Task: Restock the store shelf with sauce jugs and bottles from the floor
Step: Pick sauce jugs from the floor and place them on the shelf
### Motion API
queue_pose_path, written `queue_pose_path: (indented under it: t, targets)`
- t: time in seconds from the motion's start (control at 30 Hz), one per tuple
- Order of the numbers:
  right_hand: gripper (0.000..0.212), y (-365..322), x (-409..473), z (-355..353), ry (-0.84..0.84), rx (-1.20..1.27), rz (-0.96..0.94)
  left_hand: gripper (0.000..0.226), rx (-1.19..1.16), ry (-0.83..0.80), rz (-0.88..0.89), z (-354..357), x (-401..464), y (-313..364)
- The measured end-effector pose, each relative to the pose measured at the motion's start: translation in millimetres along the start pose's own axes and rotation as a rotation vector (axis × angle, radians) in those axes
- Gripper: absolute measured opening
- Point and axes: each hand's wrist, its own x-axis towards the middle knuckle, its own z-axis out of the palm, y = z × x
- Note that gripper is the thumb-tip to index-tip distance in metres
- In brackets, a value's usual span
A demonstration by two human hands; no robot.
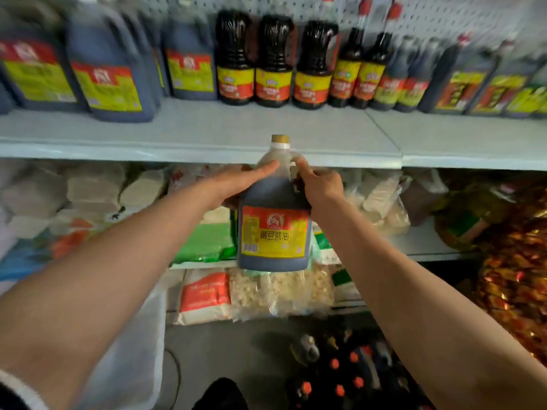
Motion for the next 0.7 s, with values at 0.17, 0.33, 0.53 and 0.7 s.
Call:
queue_pose_path:
  t: [0.17,0.33,0.53,0.7]
  targets:
    - [0.060,-95,31,42,-0.034,0.064,-0.184,0.065,0.014,0.103,0.141,-83,15,44]
    - [0.054,-151,52,102,-0.063,0.193,-0.220,0.066,-0.022,0.184,0.190,-161,46,53]
    - [0.080,-191,76,176,-0.126,0.217,-0.159,0.056,0.028,0.211,0.225,-237,86,48]
    - [0.039,-217,88,201,-0.121,0.269,-0.307,0.086,0.021,0.263,0.298,-272,106,51]
